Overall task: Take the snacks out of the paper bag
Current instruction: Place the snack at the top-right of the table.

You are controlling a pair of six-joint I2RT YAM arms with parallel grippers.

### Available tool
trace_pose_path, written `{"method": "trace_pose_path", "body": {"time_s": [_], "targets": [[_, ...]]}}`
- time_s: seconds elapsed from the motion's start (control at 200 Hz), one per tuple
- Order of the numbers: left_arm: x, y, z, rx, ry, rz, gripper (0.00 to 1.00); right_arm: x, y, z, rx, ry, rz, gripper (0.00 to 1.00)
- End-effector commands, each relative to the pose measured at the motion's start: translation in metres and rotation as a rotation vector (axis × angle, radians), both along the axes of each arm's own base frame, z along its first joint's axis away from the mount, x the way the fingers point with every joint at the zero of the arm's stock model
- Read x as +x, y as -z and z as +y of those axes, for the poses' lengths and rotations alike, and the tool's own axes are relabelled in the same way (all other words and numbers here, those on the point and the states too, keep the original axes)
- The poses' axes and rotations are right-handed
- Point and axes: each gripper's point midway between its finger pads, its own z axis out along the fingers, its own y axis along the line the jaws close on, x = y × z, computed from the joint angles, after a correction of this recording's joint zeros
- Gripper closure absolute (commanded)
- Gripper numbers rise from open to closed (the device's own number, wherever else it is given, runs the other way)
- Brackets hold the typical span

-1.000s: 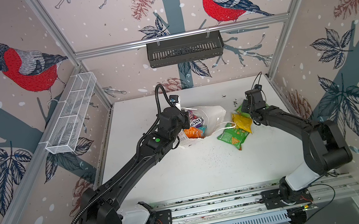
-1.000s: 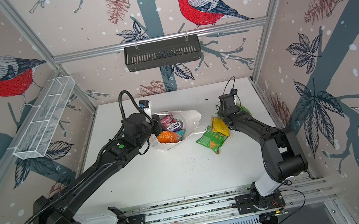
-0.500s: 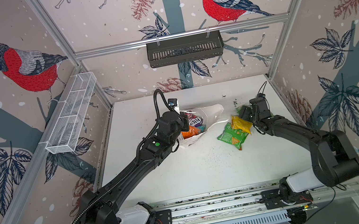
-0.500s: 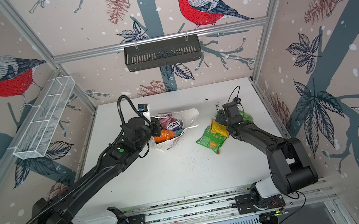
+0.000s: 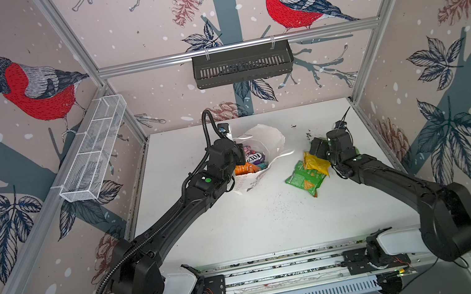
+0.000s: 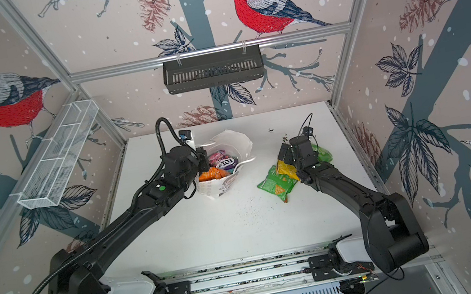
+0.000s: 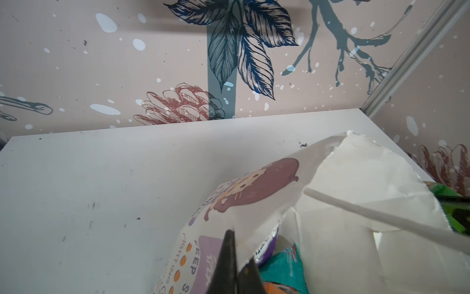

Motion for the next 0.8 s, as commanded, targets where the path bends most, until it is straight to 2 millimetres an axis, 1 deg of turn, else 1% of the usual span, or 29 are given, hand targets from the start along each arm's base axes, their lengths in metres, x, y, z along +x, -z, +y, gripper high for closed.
{"method": "trace_pose_path", "body": {"time_s": [0.0,0.09,0.215,0.375,0.42,0.51,0.59,0.635,0.64,0.67,0.71,0.79], "targets": [[0.017,-0.014,0.011,-0.03,-0.054,-0.047,1.0,-0.004,-0.002,-0.002,-0.021,-0.001,-0.004,0.0],[0.031,-0.02,0.022,-0.014,-0.085,-0.061,1.0,-0.007,-0.004,0.0,-0.016,-0.008,-0.011,0.0],[0.046,-0.038,0.029,0.033,-0.124,-0.12,1.0,-0.009,-0.008,0.003,-0.016,-0.017,-0.023,0.0],[0.061,-0.061,0.026,0.059,-0.118,-0.182,1.0,-0.009,-0.012,0.007,-0.018,-0.022,-0.034,0.0],[0.065,-0.064,0.025,0.073,-0.119,-0.194,1.0,-0.009,-0.012,0.008,-0.018,-0.024,-0.035,0.0],[0.072,-0.067,0.03,0.112,-0.157,-0.21,1.0,-0.009,-0.013,0.01,-0.024,-0.028,-0.039,0.0],[0.073,-0.066,0.034,0.131,-0.179,-0.224,1.0,-0.01,-0.013,0.012,-0.035,-0.036,-0.041,0.0],[0.073,-0.063,0.037,0.139,-0.195,-0.221,1.0,-0.01,-0.013,0.013,-0.047,-0.039,-0.041,0.0],[0.072,-0.062,0.038,0.139,-0.198,-0.221,1.0,-0.011,-0.018,0.013,-0.045,-0.039,-0.054,0.0],[0.071,-0.061,0.042,0.145,-0.217,-0.22,1.0,-0.012,-0.023,0.014,-0.047,-0.045,-0.069,0.0],[0.068,-0.058,0.049,0.153,-0.247,-0.223,1.0,-0.012,-0.024,0.016,-0.056,-0.05,-0.073,0.0],[0.062,-0.06,0.065,0.171,-0.314,-0.235,1.0,-0.013,-0.027,0.021,-0.059,-0.069,-0.077,0.0]]}}
